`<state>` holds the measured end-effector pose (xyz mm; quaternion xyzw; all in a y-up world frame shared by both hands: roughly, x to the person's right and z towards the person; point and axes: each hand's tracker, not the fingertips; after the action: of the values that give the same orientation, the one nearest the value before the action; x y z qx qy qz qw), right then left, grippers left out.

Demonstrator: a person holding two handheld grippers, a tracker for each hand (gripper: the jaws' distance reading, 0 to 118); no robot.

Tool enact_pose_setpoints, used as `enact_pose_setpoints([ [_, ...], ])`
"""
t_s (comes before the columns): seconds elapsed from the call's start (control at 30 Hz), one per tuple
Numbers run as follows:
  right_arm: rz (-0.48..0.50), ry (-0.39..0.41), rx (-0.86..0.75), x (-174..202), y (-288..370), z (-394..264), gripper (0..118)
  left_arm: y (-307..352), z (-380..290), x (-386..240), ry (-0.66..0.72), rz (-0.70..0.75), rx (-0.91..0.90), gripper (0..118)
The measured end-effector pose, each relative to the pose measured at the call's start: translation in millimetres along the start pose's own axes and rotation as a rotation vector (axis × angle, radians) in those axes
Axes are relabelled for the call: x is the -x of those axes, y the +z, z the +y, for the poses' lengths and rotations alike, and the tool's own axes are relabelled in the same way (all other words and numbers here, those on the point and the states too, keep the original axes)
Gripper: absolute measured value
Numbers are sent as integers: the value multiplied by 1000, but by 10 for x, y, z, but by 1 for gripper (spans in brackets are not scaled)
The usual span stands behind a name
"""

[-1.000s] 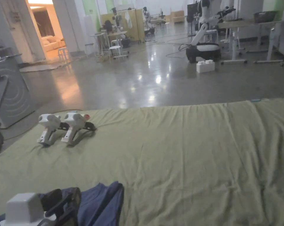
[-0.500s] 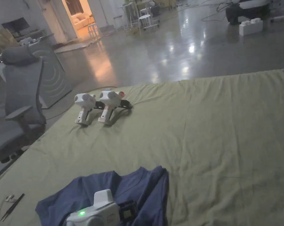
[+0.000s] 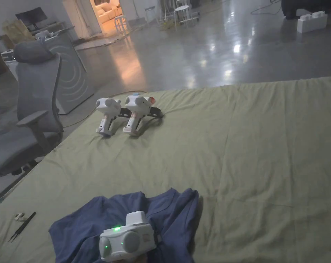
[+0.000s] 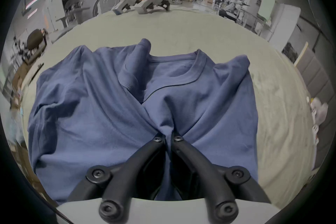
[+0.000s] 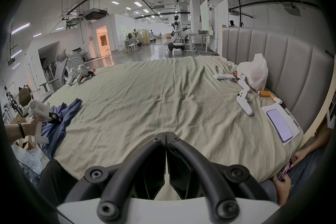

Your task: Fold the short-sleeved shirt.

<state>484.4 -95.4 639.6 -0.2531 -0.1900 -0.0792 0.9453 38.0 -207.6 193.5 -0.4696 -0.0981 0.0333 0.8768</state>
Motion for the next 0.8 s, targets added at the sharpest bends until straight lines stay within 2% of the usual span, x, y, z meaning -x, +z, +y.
enact_pose_setpoints([
  [0.1,0,14,-26,-9,146,86,0,290,156,111,156,-75,-57,0],
  [0.17,4,15,-33,-84,229,69,0,571,342,82,200,-127,-145,0],
  [0.23,-1,14,-38,-145,294,57,0,829,583,-24,219,-187,-159,0],
  [0.33,-18,-10,-52,-227,401,11,0,1172,864,-359,147,-241,-281,0],
  [0.4,-28,-67,-55,-272,455,2,0,1328,1025,-701,108,-336,-310,0],
  [0.57,-49,-105,-83,-366,567,-63,0,1461,1079,-1953,-154,-485,-355,0],
  [0.67,-66,-85,-88,-389,634,-61,0,1326,827,-2816,-268,-601,-305,0],
  [0.8,-101,-38,-96,-465,742,-140,0,1064,-27,-3821,-454,-720,-152,0],
])
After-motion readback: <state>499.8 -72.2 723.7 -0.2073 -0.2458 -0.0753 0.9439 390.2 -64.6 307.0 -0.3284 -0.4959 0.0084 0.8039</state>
